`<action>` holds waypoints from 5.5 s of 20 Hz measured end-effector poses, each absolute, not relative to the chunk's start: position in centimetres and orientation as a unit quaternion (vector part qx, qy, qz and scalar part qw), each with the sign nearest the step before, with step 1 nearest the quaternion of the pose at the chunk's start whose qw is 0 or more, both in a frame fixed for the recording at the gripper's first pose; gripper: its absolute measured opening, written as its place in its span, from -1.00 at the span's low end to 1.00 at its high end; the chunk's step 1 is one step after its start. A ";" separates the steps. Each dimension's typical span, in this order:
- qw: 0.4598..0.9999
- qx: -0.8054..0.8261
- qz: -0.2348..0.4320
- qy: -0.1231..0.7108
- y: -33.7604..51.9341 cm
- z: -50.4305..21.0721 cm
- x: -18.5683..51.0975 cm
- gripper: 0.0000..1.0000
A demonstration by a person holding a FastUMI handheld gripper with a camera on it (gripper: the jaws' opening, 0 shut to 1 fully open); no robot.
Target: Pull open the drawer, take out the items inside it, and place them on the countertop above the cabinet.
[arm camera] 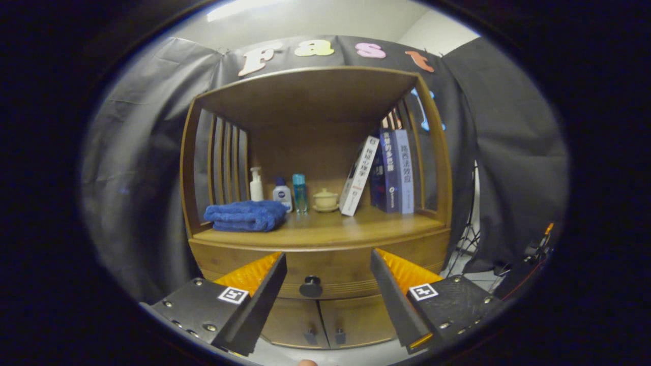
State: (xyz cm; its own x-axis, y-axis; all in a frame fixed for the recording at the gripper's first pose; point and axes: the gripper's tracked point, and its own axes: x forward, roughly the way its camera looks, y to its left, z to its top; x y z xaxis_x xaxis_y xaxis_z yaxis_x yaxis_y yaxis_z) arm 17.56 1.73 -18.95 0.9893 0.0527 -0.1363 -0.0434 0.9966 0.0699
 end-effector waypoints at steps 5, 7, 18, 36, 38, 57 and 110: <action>0.994 0.042 0.043 0.095 3.4 -24.2 21.1 0.83; 0.992 0.052 0.046 0.105 3.9 -25.9 22.4 0.72; 0.992 0.046 0.047 0.111 4.8 -28.6 24.3 -0.14; 0.992 0.025 0.022 0.121 4.8 -28.3 20.4 -0.40; 0.992 0.025 0.019 0.122 4.7 -28.1 19.3 -0.40; 0.992 0.013 0.010 0.129 4.3 -27.9 11.4 -0.40; 0.966 -0.051 -0.018 0.254 5.0 -18.8 19.0 -0.43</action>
